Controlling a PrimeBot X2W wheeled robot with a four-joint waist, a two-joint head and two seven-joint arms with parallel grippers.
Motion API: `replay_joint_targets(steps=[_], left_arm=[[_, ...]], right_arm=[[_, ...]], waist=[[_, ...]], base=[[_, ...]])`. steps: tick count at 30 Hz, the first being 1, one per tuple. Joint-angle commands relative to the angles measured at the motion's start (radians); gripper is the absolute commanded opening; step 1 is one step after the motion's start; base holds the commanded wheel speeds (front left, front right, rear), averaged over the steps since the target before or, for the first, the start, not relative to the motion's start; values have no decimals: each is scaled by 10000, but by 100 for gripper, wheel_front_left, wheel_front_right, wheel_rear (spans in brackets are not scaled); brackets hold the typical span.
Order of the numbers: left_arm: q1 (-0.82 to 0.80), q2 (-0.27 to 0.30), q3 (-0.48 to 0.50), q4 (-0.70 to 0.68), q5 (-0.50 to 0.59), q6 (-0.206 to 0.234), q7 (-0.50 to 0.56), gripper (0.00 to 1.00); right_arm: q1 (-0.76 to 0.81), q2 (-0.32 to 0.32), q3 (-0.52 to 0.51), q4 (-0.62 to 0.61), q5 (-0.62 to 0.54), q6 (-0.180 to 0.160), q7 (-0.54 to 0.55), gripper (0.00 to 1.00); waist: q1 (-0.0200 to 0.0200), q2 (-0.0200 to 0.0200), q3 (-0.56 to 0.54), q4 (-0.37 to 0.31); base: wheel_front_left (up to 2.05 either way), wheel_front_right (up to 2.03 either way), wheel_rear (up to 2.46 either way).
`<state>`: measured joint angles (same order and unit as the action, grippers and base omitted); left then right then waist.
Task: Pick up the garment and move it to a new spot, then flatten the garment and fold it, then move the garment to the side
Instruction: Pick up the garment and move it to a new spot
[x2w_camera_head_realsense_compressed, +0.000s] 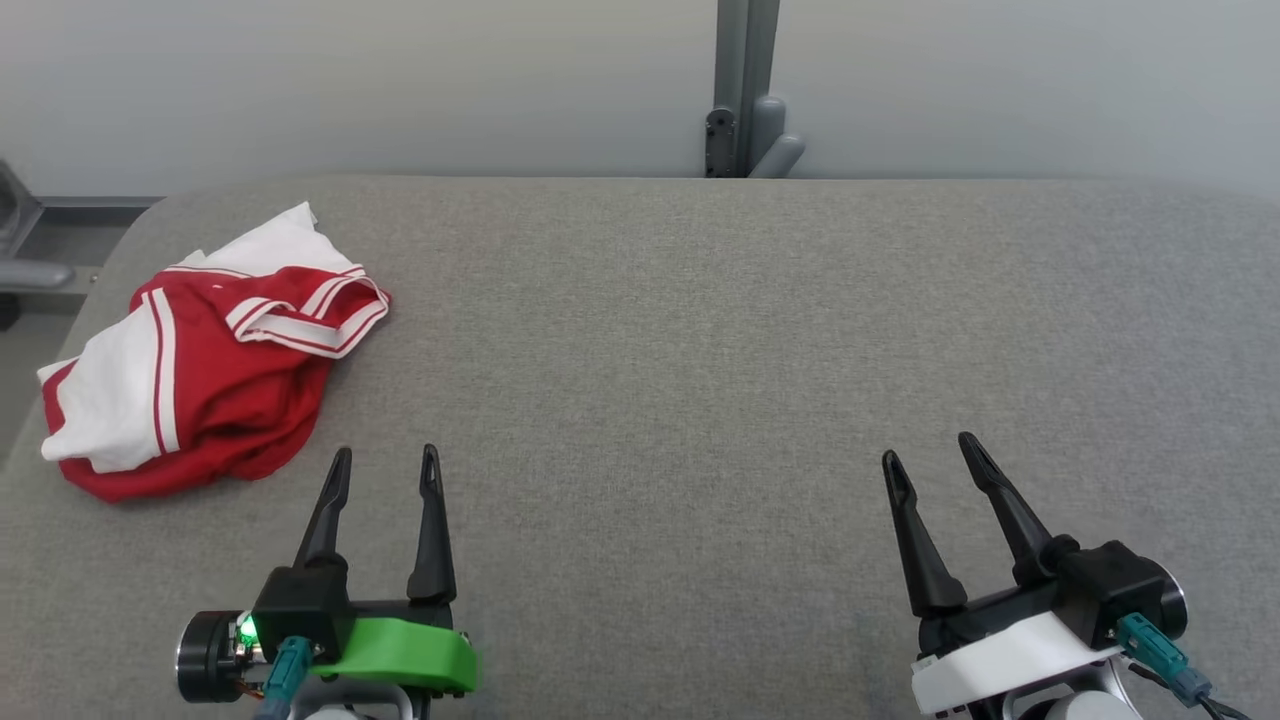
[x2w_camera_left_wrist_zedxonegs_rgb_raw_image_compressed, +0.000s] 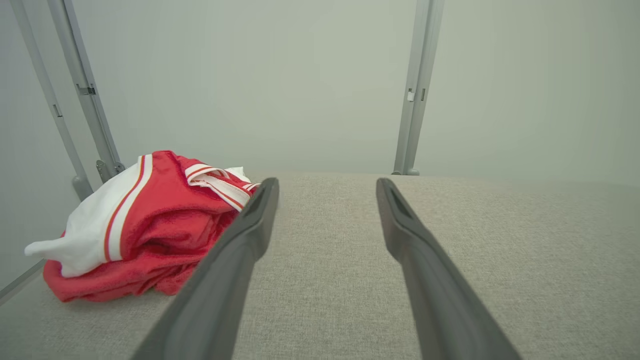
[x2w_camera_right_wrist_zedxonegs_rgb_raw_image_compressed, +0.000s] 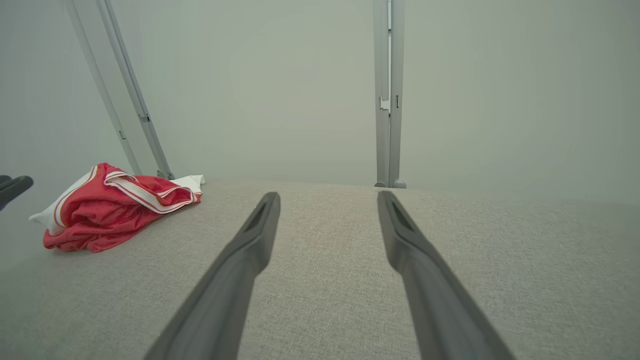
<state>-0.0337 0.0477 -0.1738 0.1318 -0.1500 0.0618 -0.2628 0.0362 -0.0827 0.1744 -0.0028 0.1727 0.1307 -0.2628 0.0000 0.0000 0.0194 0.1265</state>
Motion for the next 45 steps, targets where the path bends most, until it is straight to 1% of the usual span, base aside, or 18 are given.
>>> replay_joint_targets(steps=[1,13,26,31,37,41,45], left_arm=[[57,48,25,-24,23,51,-23,100],[94,47,21,-225,29,286,-22,100],[-116,47,72,-382,96,494,-22,100],[-174,47,97,-472,37,593,-22,100],[-395,47,167,-408,13,707,-22,100],[-935,47,310,-295,-92,683,-23,100],[-1896,47,557,-35,-245,595,-22,100]], right_arm=[[20,-49,5,-11,22,1,-34,100],[-24,-73,-118,-19,40,1,-34,100],[-125,-8,-211,-66,-7,1,-34,100],[-192,-41,-169,-26,46,1,-34,100],[-358,-175,-139,-30,62,1,-34,100],[-573,-329,-137,-101,21,1,-34,100],[-900,-555,-194,-168,-50,1,-34,100]], waist=[[0,0,15,338],[0,0,131,1375],[0,0,296,2058],[0,0,430,2136],[0,0,848,2002],[0,0,1362,1855],[0,0,2081,1739]], base=[[0,0,0],[0,0,0],[0,0,0],[0,0,0],[0,0,0],[0,0,0],[0,0,0]])
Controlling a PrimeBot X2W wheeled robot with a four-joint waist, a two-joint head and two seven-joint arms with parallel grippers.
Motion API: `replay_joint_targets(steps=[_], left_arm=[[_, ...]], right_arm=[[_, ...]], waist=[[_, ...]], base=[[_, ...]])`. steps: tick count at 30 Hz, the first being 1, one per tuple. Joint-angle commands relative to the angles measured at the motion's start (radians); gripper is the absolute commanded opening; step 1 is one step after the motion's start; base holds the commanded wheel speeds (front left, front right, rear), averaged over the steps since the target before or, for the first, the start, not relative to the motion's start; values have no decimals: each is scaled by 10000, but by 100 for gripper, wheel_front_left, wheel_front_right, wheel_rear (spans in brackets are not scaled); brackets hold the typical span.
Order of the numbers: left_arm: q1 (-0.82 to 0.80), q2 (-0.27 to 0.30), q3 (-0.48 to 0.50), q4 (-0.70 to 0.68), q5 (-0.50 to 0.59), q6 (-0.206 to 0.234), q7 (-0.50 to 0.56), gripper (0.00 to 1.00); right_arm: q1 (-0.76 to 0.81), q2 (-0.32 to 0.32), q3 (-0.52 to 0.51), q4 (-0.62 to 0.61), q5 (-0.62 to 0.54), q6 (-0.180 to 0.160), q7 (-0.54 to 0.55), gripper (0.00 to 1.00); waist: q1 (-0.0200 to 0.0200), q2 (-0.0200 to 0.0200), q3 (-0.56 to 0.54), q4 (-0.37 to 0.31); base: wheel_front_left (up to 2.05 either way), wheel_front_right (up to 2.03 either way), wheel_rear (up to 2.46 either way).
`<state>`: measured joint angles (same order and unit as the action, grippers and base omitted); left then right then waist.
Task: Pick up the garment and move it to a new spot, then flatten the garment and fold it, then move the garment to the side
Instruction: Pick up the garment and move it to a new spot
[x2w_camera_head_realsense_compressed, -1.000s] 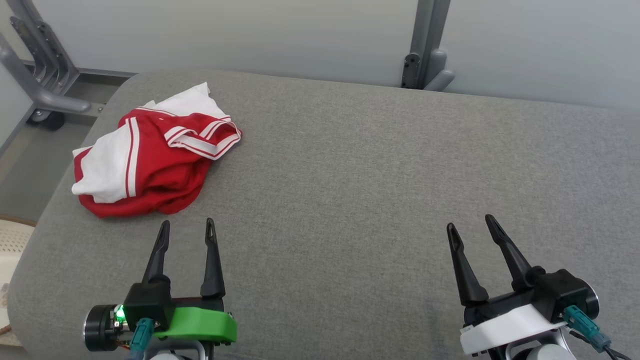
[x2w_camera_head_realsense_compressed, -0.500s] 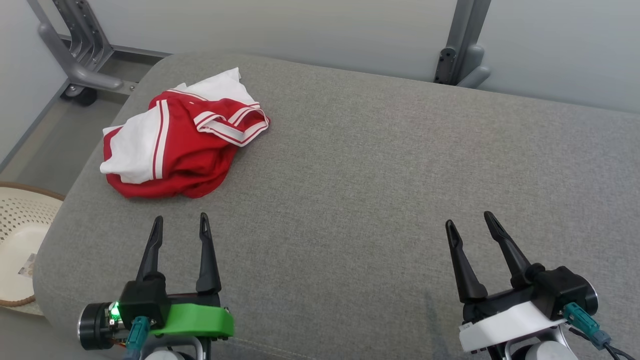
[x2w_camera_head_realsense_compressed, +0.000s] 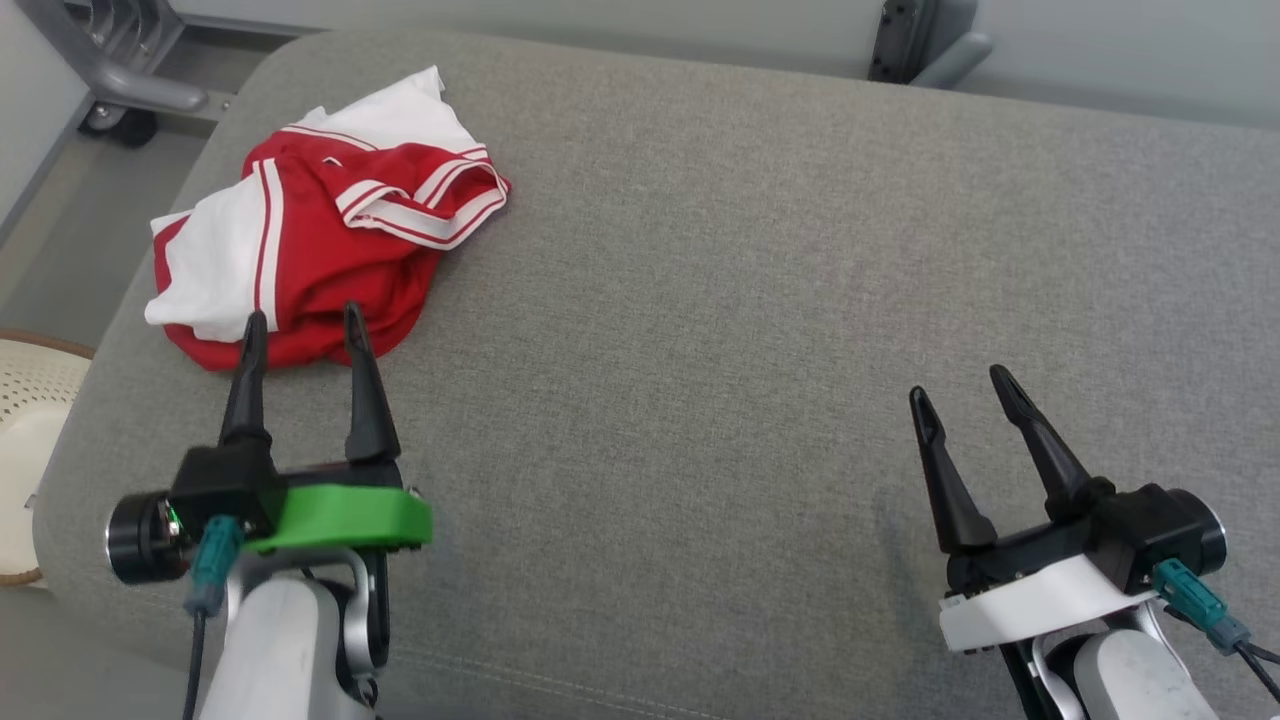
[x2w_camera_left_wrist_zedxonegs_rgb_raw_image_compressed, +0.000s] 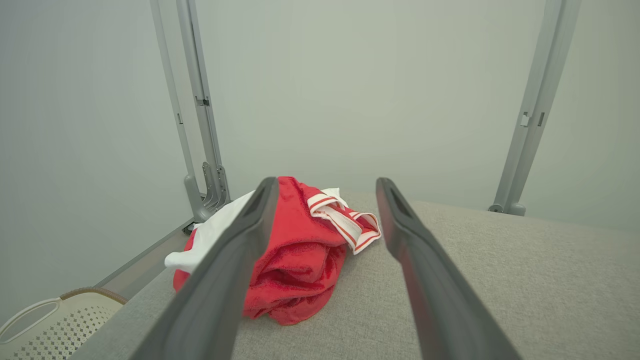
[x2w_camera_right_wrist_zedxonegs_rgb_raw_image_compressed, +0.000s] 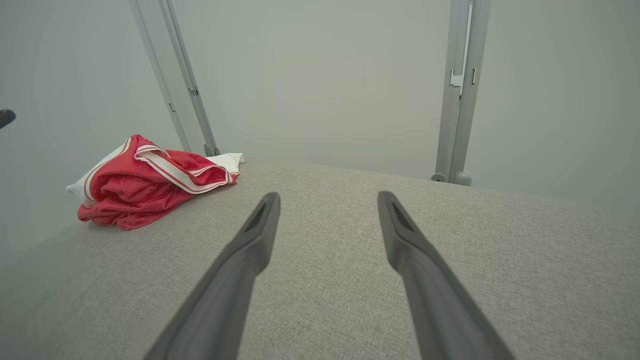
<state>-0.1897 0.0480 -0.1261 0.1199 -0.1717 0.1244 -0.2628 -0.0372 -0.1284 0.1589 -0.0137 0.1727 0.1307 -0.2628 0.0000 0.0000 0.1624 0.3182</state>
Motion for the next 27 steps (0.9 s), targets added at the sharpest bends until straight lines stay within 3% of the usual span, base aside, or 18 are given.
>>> replay_joint_targets(steps=[1,6,16,20,27], left_arm=[[-634,43,159,231,-71,-97,-22,100],[-2473,42,665,1213,116,-147,-11,100],[-5560,359,1708,4891,71,123,-11,100],[-7053,645,1860,6896,-145,194,595,100],[-8350,767,2000,8723,-565,178,1865,100]], right_arm=[[-248,-153,-49,-72,-72,1,-34,100],[-705,-471,-42,-147,-153,1,-34,100],[-1327,-690,59,-188,-179,1,-34,100],[-1403,-744,35,-222,-203,1,-34,100],[-1604,-911,147,-252,-238,1,-34,100]], waist=[[0,0,859,-203],[0,0,1830,-292],[0,0,2756,-671],[0,0,3019,-730],[0,0,3314,-736]], base=[[0,0,0],[0,0,0],[0,0,0],[0,0,0],[0,0,0]])
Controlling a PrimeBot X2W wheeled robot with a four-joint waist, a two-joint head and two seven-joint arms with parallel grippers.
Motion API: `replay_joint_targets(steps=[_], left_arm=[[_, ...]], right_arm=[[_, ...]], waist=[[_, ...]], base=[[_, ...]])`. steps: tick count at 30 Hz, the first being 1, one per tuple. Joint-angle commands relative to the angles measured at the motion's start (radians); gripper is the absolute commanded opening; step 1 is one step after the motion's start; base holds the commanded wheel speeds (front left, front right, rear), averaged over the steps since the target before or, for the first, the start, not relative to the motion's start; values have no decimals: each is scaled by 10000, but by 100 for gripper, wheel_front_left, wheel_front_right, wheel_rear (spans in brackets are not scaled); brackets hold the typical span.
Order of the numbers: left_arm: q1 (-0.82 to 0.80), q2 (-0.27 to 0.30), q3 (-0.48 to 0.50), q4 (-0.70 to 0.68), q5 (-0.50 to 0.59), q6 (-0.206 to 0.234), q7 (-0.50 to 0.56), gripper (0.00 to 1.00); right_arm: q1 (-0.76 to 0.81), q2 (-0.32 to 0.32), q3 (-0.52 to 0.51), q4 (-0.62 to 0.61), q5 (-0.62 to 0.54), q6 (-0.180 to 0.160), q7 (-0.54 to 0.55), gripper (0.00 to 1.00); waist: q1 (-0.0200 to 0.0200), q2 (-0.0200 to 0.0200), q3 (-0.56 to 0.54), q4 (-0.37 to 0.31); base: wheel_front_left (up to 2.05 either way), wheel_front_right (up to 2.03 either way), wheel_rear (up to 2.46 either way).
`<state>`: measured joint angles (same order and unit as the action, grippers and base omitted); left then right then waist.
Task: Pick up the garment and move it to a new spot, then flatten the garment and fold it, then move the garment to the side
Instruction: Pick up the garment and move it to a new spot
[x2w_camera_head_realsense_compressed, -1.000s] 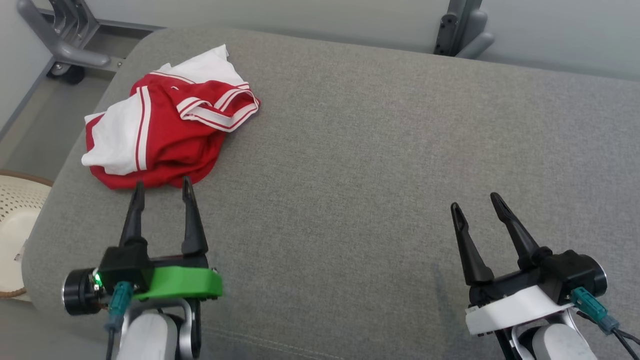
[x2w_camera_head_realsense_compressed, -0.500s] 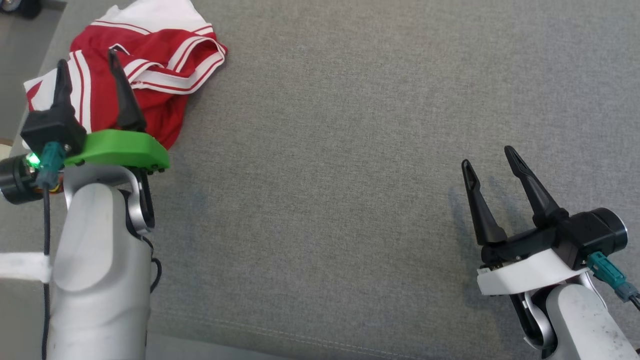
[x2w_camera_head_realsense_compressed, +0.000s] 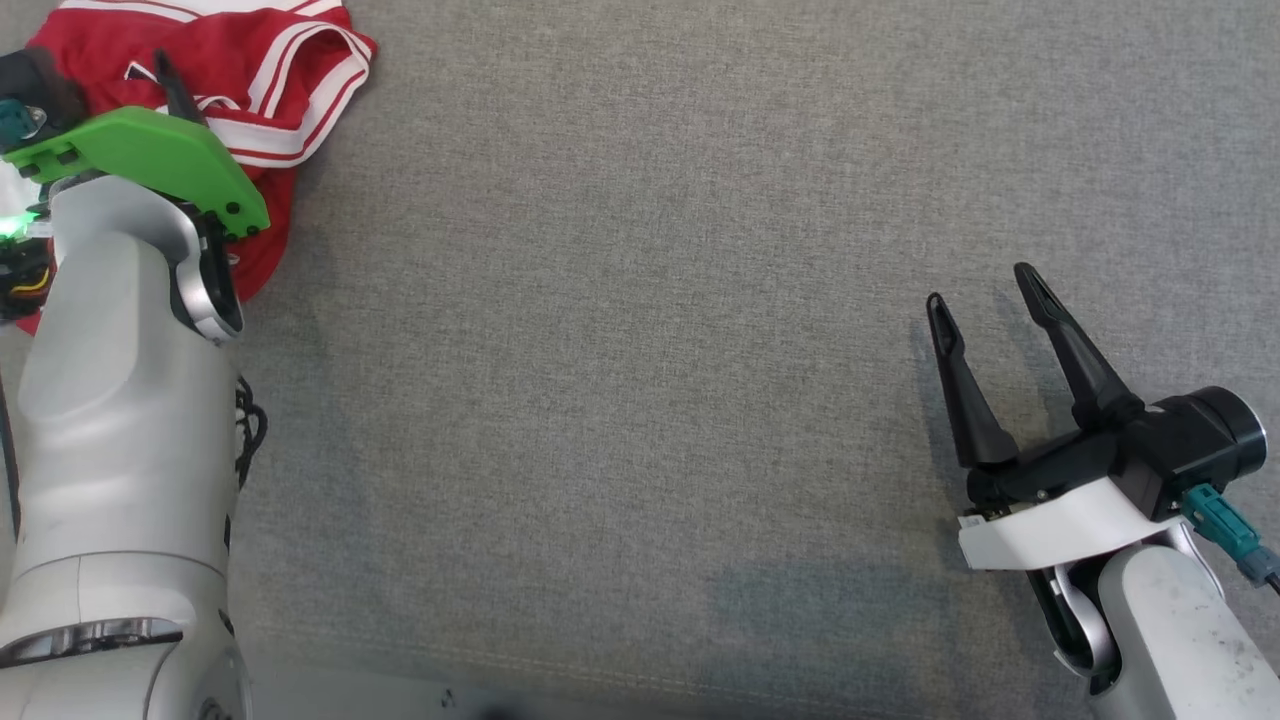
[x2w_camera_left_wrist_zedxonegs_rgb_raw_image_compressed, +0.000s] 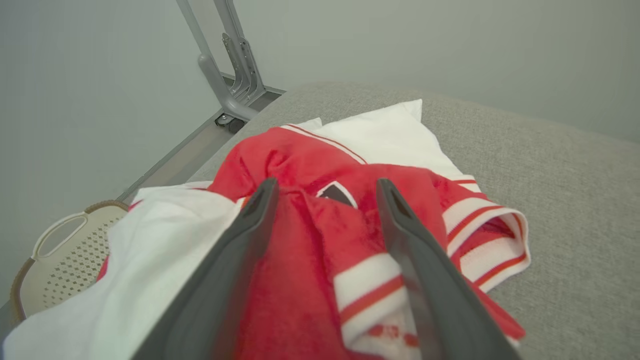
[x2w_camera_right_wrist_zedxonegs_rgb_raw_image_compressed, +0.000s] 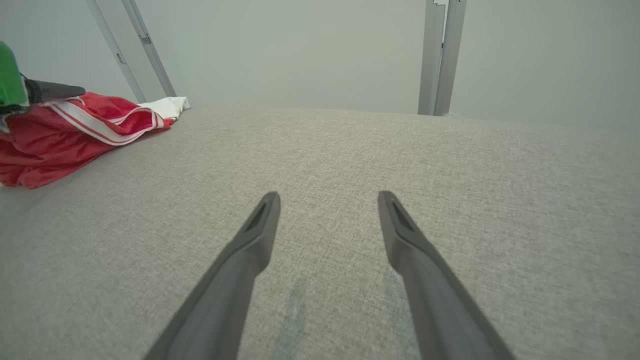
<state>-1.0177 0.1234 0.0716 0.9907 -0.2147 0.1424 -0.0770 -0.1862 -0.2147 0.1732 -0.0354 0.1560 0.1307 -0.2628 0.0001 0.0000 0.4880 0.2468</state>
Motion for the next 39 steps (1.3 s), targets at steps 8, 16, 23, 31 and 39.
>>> replay_joint_targets(steps=[8,16,23,31,39], left_arm=[[-355,-29,-99,1099,-197,-39,601,100],[-381,-12,-313,1291,-122,-105,-158,0],[-268,116,-269,960,-356,-484,-1287,0],[-36,231,-168,-163,-494,-764,-1815,0],[245,169,-291,-2074,-585,-1247,-1893,0]], right_arm=[[-283,-87,91,-41,-53,1,-34,100],[-320,-10,252,69,-22,1,-34,100],[-164,171,333,188,88,1,-34,100],[61,486,315,257,137,1,-34,100],[455,920,204,359,223,1,-34,100]], waist=[[-1,0,199,23],[-1,0,114,81],[-1,0,-398,-13],[-1,0,-1133,-220],[-1,0,-2073,-692]], base=[[0,0,0],[0,0,0],[0,0,0],[0,0,0],[0,0,0]])
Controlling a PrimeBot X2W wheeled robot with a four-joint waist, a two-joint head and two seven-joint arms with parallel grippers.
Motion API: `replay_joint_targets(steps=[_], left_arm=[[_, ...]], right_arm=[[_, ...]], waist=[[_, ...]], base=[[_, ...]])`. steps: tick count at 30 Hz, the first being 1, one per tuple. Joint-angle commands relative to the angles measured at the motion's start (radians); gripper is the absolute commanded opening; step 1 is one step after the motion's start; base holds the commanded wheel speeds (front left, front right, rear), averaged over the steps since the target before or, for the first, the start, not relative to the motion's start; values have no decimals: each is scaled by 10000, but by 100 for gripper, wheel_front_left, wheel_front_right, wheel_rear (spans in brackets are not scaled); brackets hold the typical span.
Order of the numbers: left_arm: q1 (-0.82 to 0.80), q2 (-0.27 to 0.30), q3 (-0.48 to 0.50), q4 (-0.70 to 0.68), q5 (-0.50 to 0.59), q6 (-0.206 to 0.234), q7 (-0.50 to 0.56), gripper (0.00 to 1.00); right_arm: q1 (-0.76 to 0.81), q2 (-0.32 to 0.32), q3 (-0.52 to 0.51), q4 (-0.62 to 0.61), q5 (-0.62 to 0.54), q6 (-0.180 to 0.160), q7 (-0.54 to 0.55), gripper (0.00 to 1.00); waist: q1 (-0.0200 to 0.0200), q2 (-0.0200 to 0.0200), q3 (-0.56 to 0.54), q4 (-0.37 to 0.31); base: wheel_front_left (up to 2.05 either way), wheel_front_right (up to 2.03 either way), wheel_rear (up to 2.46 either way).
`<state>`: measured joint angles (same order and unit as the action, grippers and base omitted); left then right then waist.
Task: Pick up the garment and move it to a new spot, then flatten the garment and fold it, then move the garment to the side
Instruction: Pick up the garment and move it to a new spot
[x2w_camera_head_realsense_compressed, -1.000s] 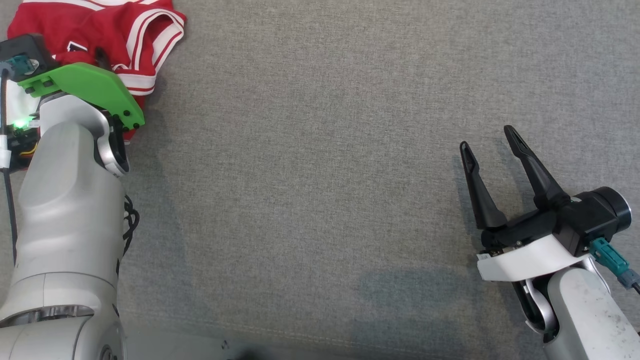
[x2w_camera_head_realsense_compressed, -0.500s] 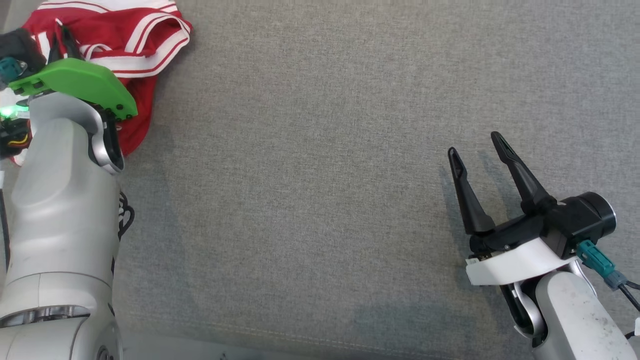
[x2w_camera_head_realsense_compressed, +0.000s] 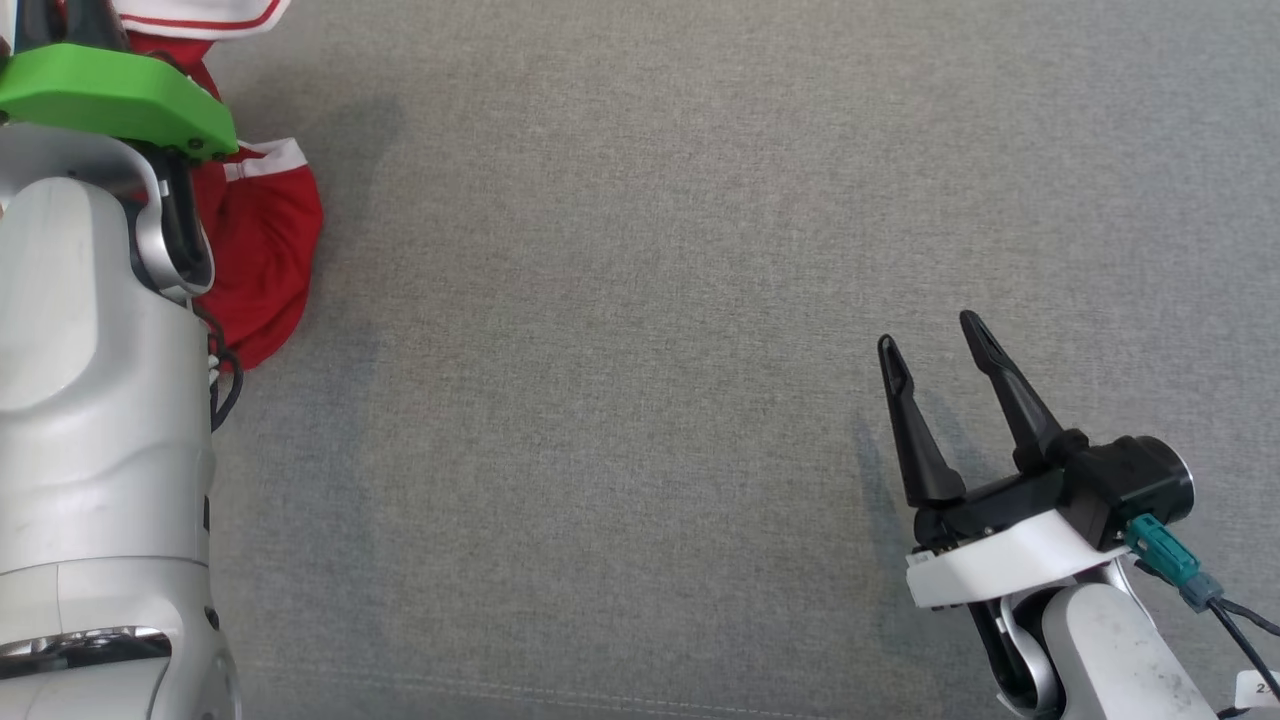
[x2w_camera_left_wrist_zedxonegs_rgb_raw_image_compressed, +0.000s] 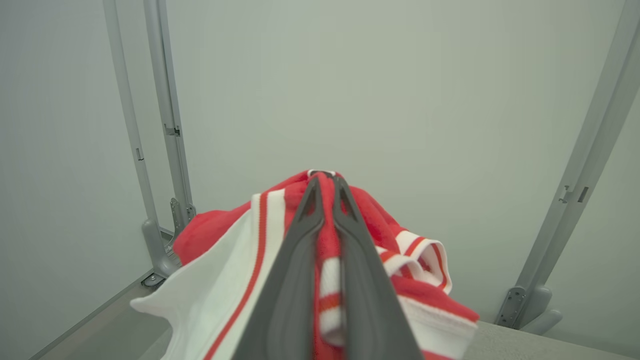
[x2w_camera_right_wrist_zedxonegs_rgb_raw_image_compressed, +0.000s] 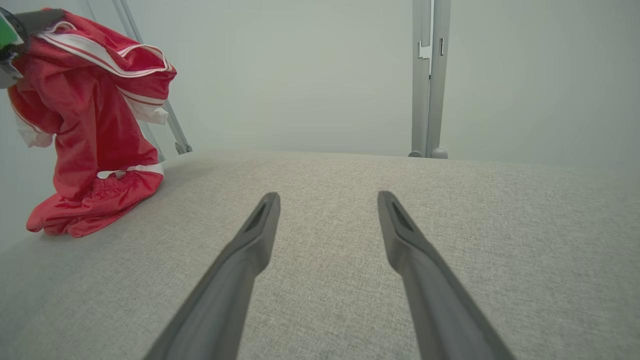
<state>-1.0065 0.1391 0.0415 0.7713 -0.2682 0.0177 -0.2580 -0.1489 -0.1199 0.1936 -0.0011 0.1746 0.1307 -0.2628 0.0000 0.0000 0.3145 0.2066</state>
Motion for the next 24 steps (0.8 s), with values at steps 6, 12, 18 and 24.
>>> replay_joint_targets(steps=[6,12,18,24], left_arm=[[327,-94,-248,-1268,-108,-144,471,0],[634,-208,-479,-2676,-247,-246,1301,0],[996,-404,-857,-3560,-329,-152,2123,0],[1382,-582,-1234,-4068,-451,-85,2522,0]], right_arm=[[367,270,-91,50,99,1,-34,100],[536,497,-103,70,182,1,-32,100],[619,614,-85,107,260,1,-34,100],[604,660,-136,65,278,1,-34,100]], waist=[[0,0,-890,-935],[0,0,-1258,-1852],[0,0,-1472,-2927],[0,0,-1488,-4057]], base=[[0,0,0],[0,0,0],[0,0,0],[0,0,0]])
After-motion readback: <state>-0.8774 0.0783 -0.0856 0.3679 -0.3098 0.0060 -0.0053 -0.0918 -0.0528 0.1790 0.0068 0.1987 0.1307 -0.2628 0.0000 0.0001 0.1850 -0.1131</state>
